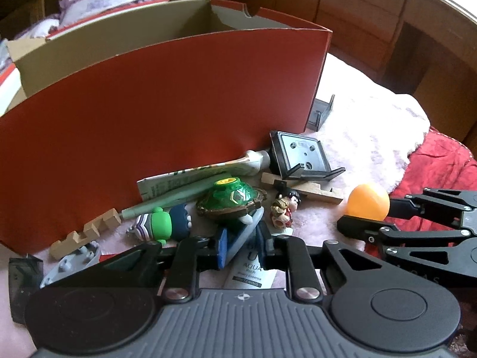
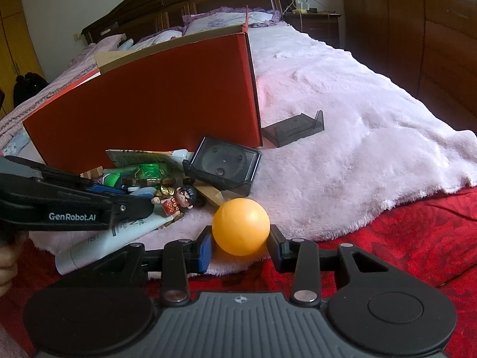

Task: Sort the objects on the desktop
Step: 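Reach the left tool toward the light blue disc while the right tool holds the ball, then grasp the light blue disc with the left tool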

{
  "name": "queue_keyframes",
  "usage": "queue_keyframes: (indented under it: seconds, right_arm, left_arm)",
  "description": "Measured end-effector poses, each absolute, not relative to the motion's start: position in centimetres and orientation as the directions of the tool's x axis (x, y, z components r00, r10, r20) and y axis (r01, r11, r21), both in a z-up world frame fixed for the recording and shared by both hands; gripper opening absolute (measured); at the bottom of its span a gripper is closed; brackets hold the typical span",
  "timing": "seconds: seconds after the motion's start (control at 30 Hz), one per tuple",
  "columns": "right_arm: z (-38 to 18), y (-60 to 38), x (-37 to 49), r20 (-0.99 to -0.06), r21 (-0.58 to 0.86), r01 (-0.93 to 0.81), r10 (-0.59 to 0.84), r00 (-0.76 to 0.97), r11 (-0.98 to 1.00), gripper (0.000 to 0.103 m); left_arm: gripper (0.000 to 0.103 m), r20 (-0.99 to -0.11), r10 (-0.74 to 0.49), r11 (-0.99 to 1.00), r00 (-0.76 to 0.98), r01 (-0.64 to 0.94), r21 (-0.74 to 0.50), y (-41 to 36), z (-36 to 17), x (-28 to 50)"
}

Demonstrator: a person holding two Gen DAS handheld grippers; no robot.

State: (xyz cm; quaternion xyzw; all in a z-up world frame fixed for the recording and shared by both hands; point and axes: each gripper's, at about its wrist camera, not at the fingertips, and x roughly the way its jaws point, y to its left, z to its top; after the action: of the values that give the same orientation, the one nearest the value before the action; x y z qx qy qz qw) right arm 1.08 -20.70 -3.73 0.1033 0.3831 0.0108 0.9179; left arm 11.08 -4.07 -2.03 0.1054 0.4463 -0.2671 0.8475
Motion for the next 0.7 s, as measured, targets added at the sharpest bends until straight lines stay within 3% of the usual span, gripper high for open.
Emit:
queue_keyframes:
  seconds: [0.33, 0.7]
  right_arm:
    - [-2.9, -20.4, 0.8, -0.697, 0.188, 0.041, 0.104, 0.709, 0.981, 0.04]
    - [-0.4, -18.8, 0.1, -0.697, 0.168, -0.004, 0.122, 0.706, 0.986, 0.04]
  left_arm:
    - [0.011, -0.774, -0.316, 0.899, 0.549, 0.434, -0.059, -1.0, 0.0, 7.1]
    - [0.013, -0.788, -0.271, 0.942, 0.553, 0.321, -0.099, 2.0, 1.7, 6.6]
